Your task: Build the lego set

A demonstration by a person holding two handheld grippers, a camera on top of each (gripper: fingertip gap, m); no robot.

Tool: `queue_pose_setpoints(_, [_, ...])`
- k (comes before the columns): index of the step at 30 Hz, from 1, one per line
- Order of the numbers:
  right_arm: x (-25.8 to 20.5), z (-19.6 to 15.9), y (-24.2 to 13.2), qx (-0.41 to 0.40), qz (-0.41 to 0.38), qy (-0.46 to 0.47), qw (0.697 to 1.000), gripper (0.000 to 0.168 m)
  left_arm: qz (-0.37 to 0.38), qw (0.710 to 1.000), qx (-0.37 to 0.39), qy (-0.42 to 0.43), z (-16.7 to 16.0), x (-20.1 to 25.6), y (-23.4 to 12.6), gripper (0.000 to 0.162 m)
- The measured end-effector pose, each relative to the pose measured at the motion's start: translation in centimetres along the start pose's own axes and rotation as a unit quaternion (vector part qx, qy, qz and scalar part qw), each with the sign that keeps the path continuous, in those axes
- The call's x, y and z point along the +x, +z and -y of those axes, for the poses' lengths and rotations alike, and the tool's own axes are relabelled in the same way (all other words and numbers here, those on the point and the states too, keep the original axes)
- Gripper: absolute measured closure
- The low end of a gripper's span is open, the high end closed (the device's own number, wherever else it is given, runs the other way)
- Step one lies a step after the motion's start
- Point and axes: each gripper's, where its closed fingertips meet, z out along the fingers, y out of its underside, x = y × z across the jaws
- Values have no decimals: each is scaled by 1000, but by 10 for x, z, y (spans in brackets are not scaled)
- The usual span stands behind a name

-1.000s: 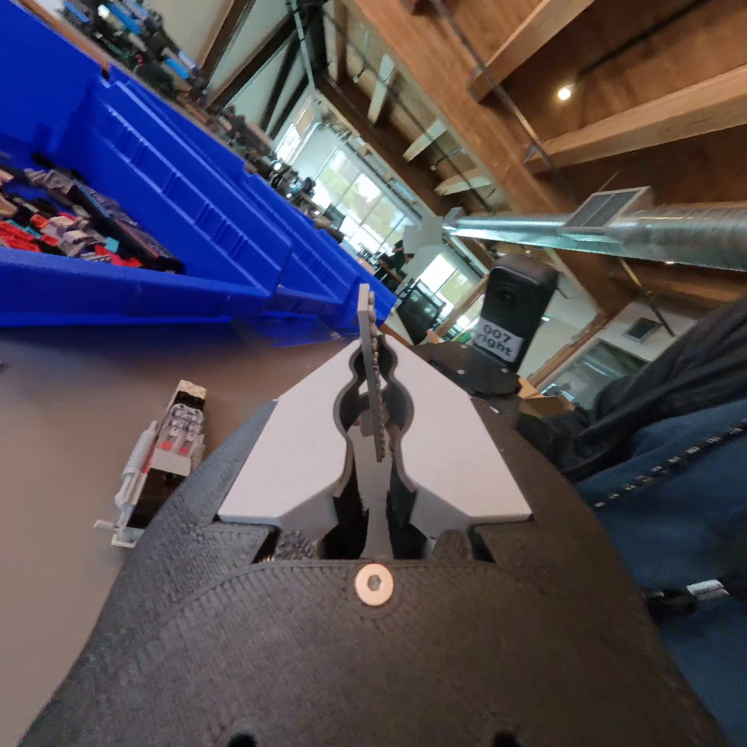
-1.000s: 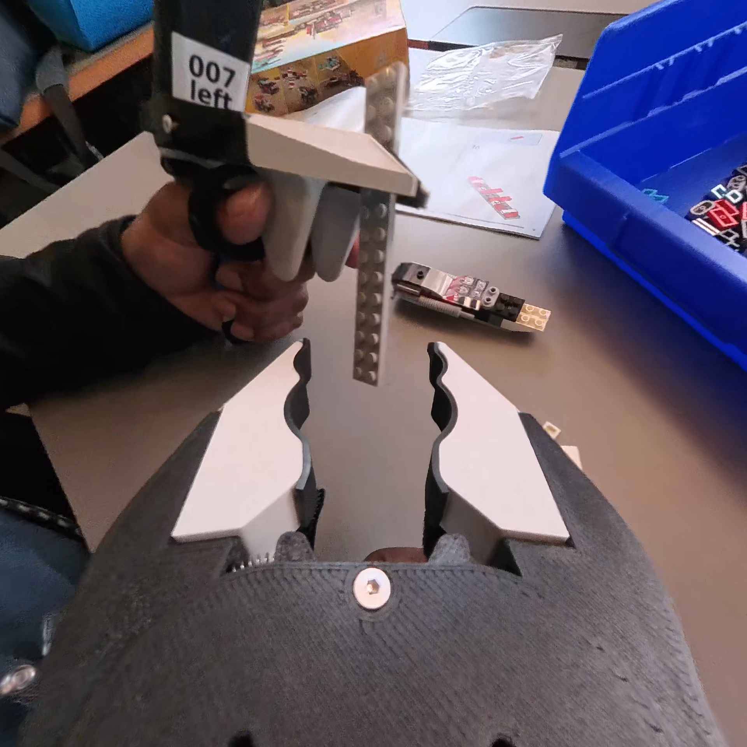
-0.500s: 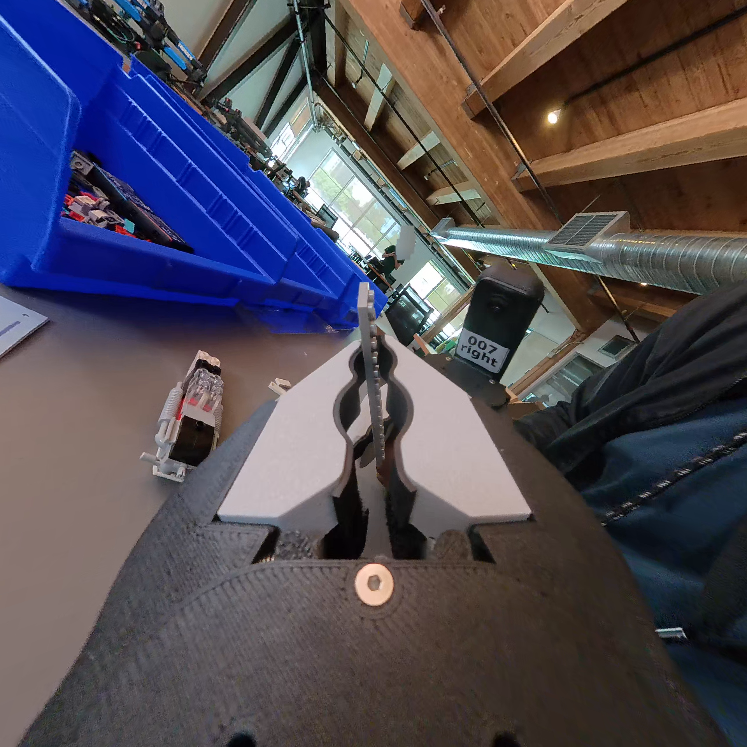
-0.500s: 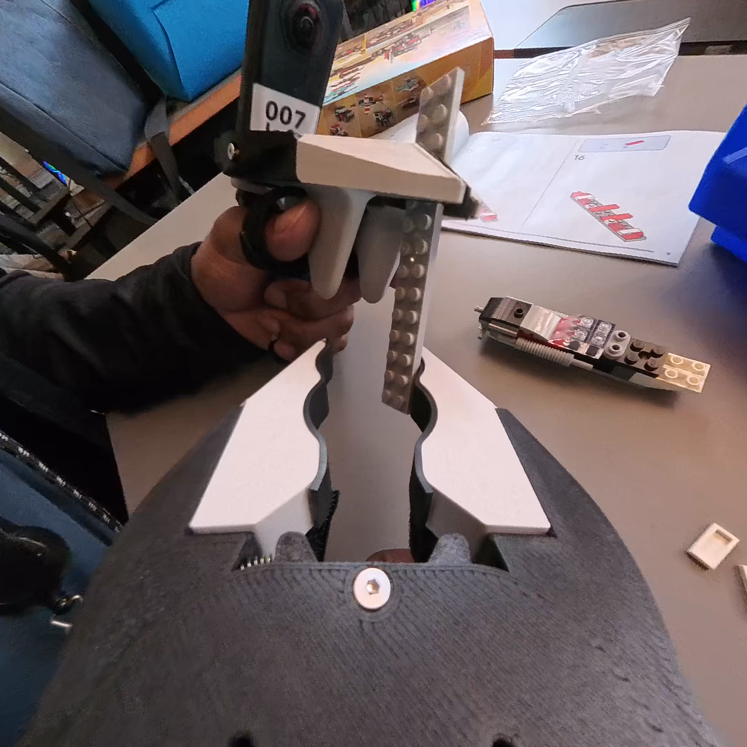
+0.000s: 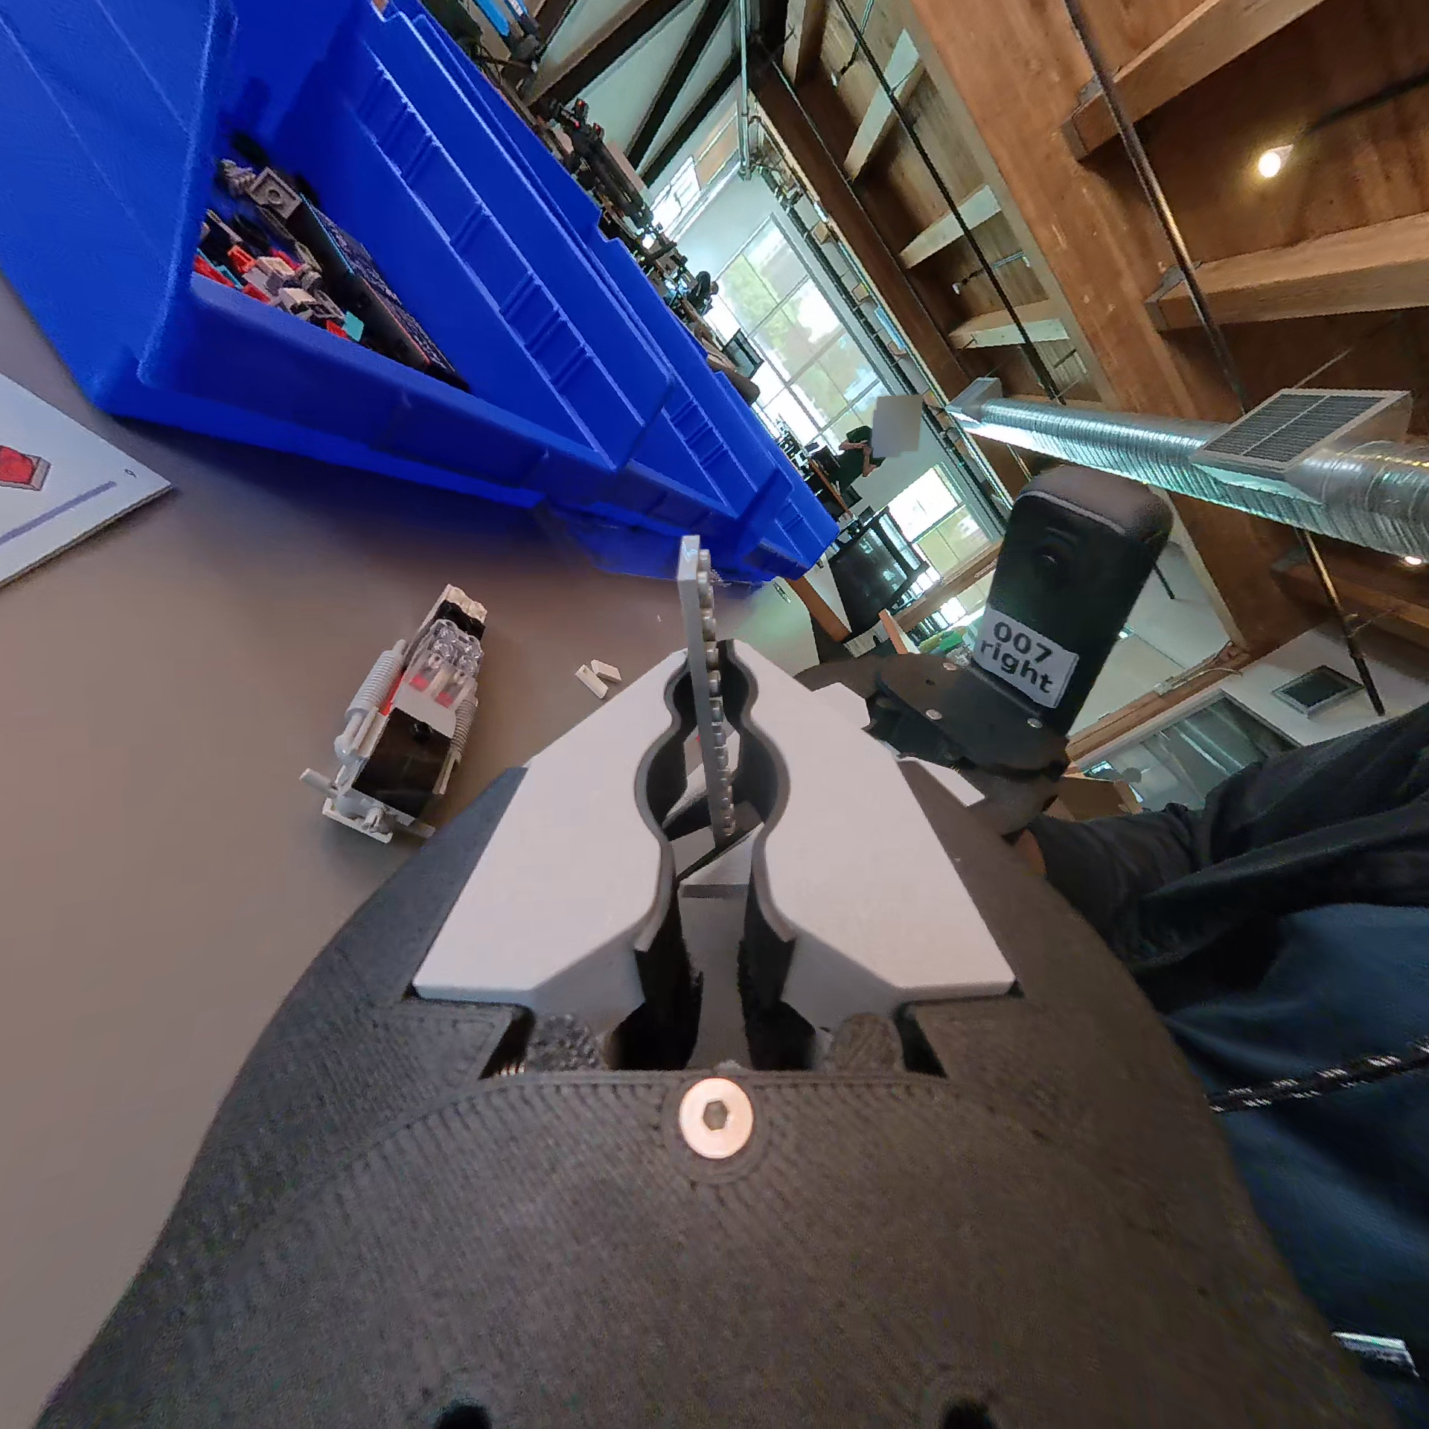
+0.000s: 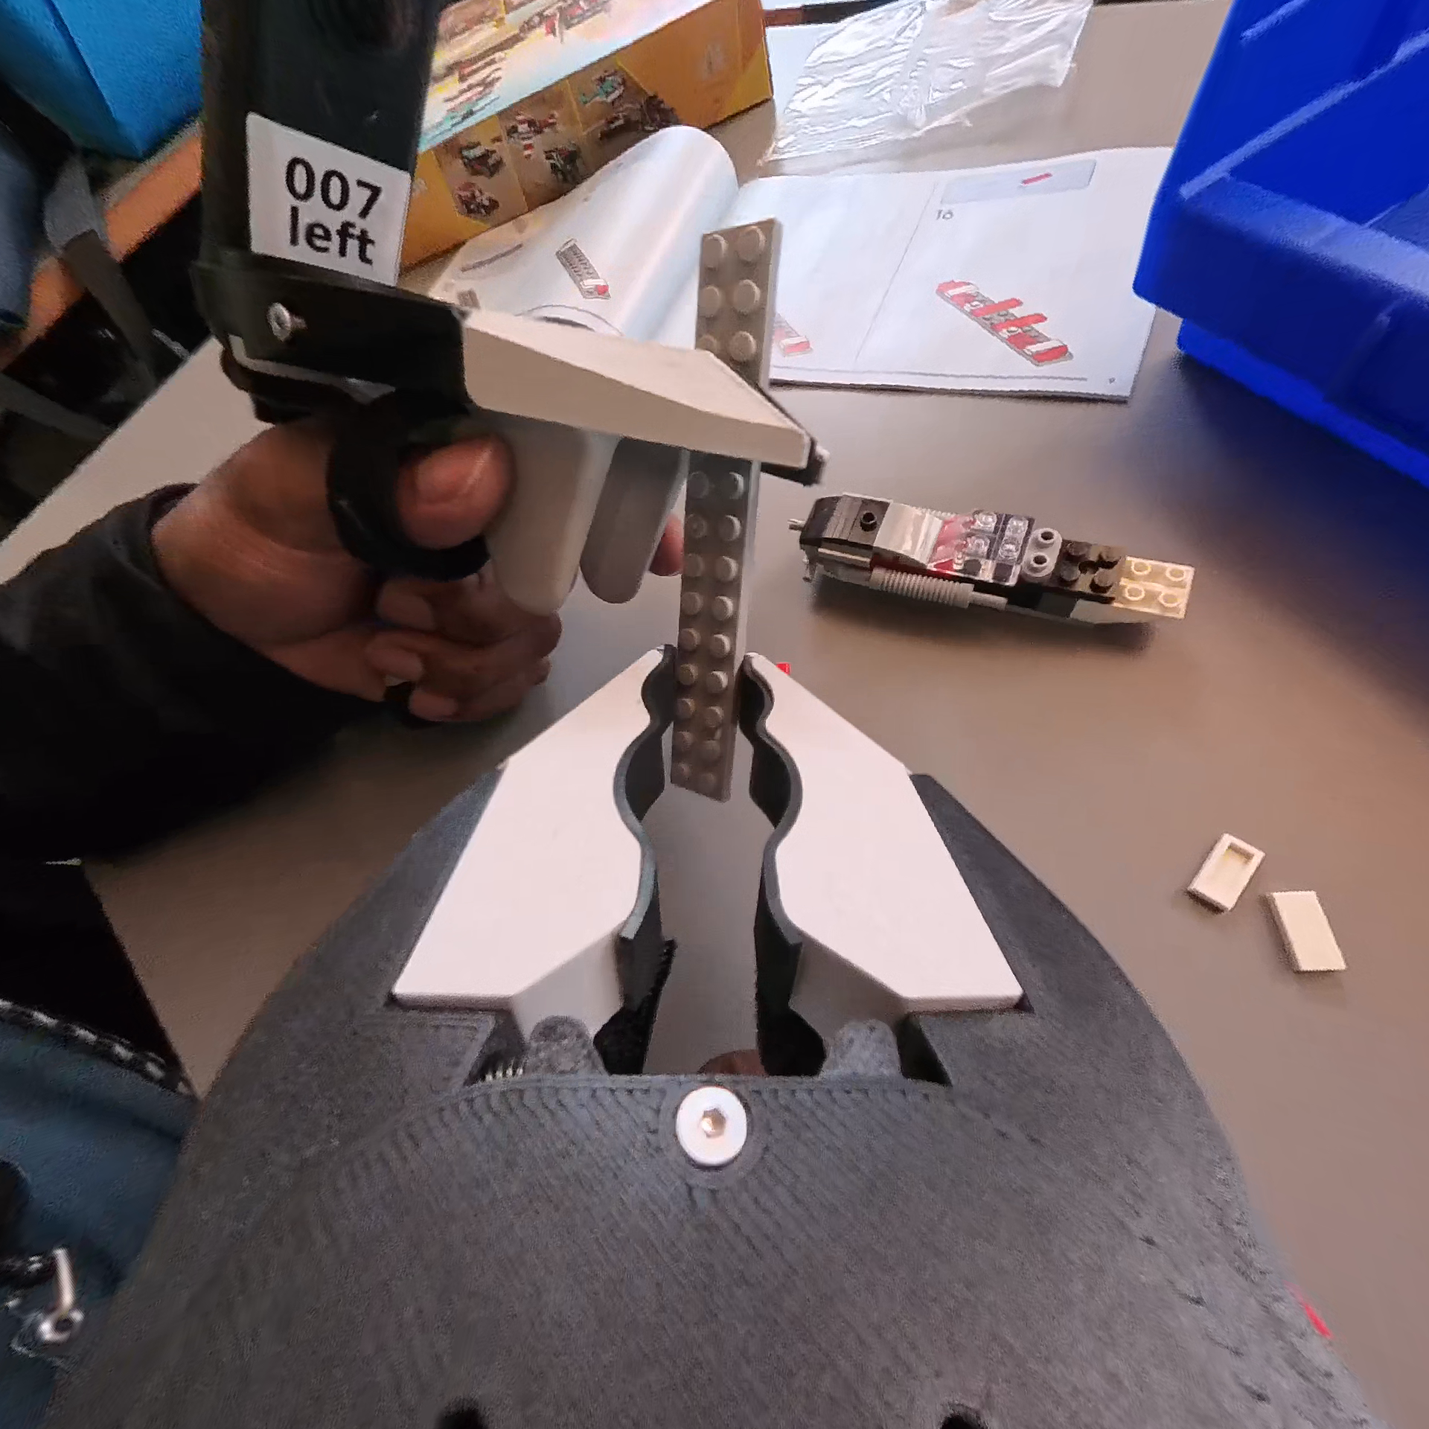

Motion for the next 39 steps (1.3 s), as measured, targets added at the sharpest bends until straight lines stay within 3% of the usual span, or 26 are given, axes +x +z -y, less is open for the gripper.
queue_pose_setpoints(9, [-4,12,-6,45,44,111,992,154,-6,1000,-7,-1,0,1,0,147])
queue_pose_setpoints(15, [-12,14,-1,37,43,73,996,152,-12,1000,-13,24,4,6,-5,157])
queue_pose_setpoints(17, [-12,11,1,18,43,55,997,141,6,1000,-1,30,17,-1,-16,157])
queue_pose_setpoints(20, [0,7,1,-7,17,17,1000,138,22,1000,1,18,35,-15,-40,158])
queue_pose_setpoints(25, [14,-13,10,-79,-10,-44,996,137,33,997,-65,-22,22,-35,-55,158])
queue_pose_setpoints(30, [17,-14,13,-94,-25,-82,992,138,32,994,-97,-30,7,-39,-49,157])
queue_pose_setpoints(39, [99,-23,-52,-95,-147,-37,984,144,-24,987,-155,-37,-21,-11,-30,157])
